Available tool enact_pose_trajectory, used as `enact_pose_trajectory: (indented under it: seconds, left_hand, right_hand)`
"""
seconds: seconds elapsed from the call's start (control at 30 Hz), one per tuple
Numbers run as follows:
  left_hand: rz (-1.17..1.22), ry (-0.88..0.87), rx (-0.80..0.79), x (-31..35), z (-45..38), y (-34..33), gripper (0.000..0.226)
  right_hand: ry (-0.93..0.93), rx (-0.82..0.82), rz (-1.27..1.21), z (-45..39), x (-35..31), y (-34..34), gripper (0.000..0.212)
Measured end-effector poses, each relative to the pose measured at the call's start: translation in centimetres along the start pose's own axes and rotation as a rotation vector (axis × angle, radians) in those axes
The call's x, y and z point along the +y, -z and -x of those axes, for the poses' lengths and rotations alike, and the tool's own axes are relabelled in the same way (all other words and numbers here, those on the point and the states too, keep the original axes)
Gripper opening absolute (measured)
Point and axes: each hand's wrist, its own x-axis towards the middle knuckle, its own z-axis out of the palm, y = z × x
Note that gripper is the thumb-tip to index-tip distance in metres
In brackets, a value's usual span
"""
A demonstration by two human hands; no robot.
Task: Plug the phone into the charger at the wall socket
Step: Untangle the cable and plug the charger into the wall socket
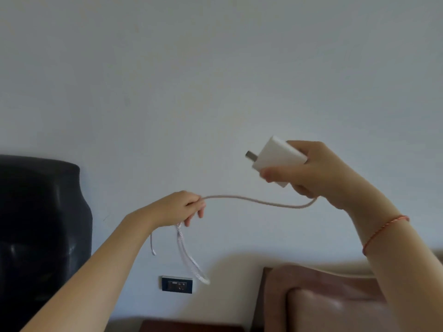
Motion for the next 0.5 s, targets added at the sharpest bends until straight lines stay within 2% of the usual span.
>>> enact_pose_trajectory:
  seconds: [0.1, 0.17, 0.23, 0.3, 0.4, 0.5]
  left_hand:
    - [0.111, -0.113, 0.097, 4.2, -0.6, 0.5, 0.033]
    - [0.193, -0.141, 0.154, 6.2, -0.7, 1.0, 0.029]
    - [0.211, -0.167, 0.171, 7.1, -0.5, 1.8, 0.03]
    - [0.225, -0.189, 0.15, 7.5, 0.0, 2.4, 0.035]
    - [0.357, -0.226, 0.156, 8.0, 0.2, 2.4, 0.027]
    - [0.339, -0.241, 0.191, 7.7, 0.3, 1.7, 0.01]
  right_hand:
    - [0.023, -0.047, 0.102, -0.5, 0.0, -2.6, 0.021]
    - [0.049, -0.087, 0.098, -0.7, 0.2, -4.2, 0.02]
    - [0.074, -0.053, 0.063, -0.9, 0.2, -4.7, 0.02]
    - [0.089, 0.018, -0.056, -1.1, -0.1, -4.5, 0.018]
    - [0.056, 0.037, -0.323, -1.6, -0.6, -4.4, 0.024]
    - [0.049, 0.131, -0.343, -2.1, -1.2, -4.5, 0.025]
